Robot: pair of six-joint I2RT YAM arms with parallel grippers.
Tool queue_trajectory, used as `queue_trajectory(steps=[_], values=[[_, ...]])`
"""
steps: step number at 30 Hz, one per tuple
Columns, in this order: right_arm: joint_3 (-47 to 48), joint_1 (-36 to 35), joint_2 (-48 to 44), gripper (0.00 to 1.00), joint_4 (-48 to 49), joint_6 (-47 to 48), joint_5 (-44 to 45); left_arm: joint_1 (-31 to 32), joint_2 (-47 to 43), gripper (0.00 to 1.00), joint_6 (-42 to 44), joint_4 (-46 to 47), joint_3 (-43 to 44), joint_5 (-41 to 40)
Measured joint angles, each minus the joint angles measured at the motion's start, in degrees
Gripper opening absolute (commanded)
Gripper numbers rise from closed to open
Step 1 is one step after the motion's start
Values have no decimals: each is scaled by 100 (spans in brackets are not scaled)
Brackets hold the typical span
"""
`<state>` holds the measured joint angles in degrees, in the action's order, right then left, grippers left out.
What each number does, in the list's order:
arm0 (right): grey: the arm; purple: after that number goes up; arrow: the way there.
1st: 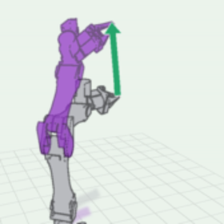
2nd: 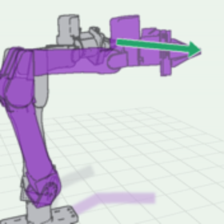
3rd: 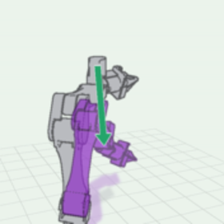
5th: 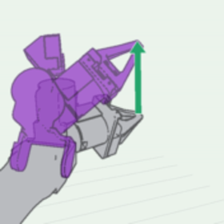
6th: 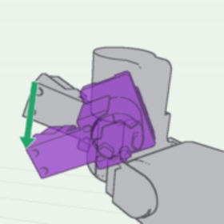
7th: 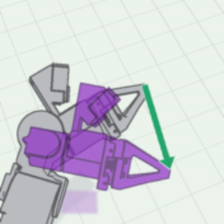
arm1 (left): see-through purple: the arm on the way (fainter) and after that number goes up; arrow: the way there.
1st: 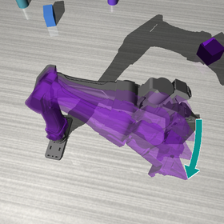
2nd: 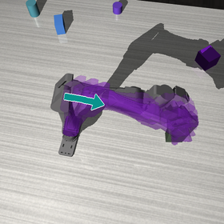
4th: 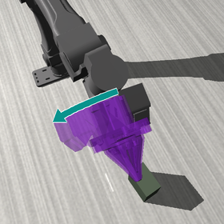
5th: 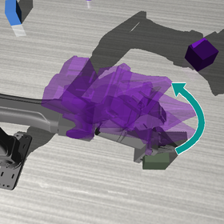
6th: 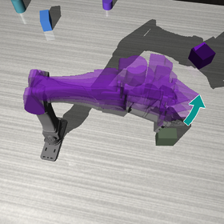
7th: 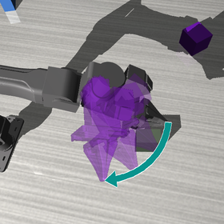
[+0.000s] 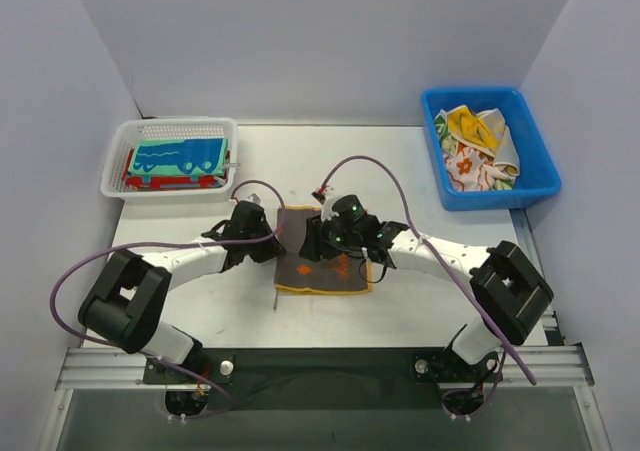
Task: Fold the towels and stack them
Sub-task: Fold the towel
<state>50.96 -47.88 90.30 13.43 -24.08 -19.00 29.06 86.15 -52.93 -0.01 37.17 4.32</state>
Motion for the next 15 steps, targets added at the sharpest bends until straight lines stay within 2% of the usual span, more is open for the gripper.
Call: queue_trajectory(steps=[5,13,15], values=[[4,577,-31,23,44,-468,-17,0,-308,13,505,-616,391,-197],[164,732,968,22,376,-1360,-317,4,-398,13,1132,-1309,1060,-339],[166,732,1167,17,579,-1593,-391,4,-398,13,1231,-1436,1117,-378]])
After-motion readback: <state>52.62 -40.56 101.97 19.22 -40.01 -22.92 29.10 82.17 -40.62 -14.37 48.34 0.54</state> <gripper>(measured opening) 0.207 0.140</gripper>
